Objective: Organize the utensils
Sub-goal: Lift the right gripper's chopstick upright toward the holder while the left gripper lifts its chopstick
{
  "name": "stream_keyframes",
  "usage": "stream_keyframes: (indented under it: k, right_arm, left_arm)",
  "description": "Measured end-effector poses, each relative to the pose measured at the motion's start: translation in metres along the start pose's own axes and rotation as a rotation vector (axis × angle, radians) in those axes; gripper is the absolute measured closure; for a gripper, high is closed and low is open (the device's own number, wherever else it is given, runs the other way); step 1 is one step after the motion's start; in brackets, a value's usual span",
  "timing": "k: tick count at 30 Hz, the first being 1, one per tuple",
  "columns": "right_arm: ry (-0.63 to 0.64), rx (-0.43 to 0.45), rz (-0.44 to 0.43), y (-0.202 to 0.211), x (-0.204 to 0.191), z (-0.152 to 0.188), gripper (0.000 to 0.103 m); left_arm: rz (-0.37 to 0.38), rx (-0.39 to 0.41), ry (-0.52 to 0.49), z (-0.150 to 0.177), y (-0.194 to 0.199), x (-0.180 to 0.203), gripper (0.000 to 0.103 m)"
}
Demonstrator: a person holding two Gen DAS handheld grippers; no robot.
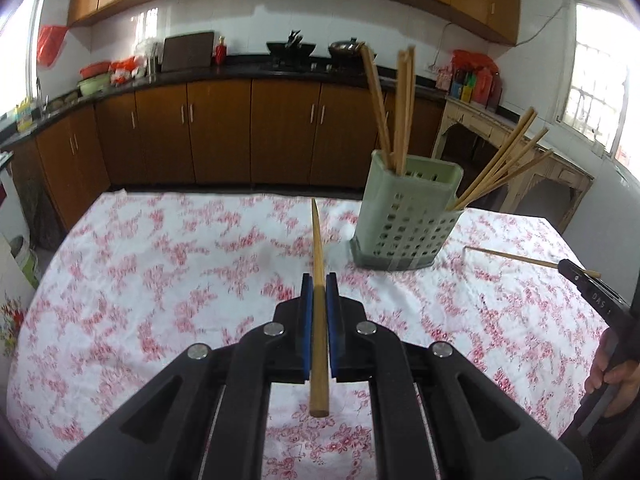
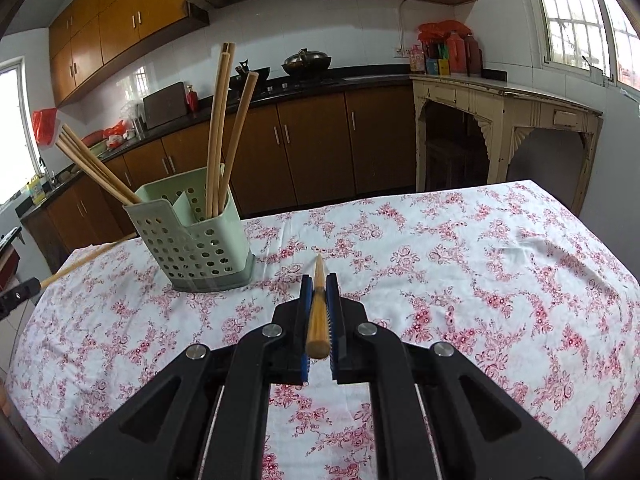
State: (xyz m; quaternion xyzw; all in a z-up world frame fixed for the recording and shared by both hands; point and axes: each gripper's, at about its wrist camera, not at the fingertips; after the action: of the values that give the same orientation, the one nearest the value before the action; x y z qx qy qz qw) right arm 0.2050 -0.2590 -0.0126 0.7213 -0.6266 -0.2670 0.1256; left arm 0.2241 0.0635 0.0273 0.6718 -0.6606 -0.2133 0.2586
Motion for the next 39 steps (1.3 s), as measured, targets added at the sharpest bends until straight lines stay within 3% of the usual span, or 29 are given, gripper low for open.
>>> stream_keyframes:
  k: [13, 28, 39]
  right_arm:
    - [-0.001, 0.019, -0.011, 0.002, -0.001, -0.002, 0.096]
    - [0.013, 0.11, -0.057, 0.023, -0.009, -0.029, 0.096]
    - [0.031, 0.12, -0.093, 0.031, -0.02, -0.037, 0.096]
  left_arm:
    - [0.004, 0.022, 0.02, 0.0, 0.001, -0.005, 0.096]
    - [0.036, 0.127, 0.015, -0.03, 0.035, 0.001, 0.096]
    - [0.062, 0.133, 0.0, -0.041, 0.039, 0.012, 0.096]
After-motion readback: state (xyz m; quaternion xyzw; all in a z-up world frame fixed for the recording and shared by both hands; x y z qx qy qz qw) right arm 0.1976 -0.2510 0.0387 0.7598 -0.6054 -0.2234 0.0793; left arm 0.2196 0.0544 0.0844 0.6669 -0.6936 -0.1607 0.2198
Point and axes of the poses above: each gripper's, at about its wrist camera, not at the fingertips, and y roughly against the way its jaws point, x to its right, z to its underside, and after that the axes turned 5 degrees about -z, right-handed
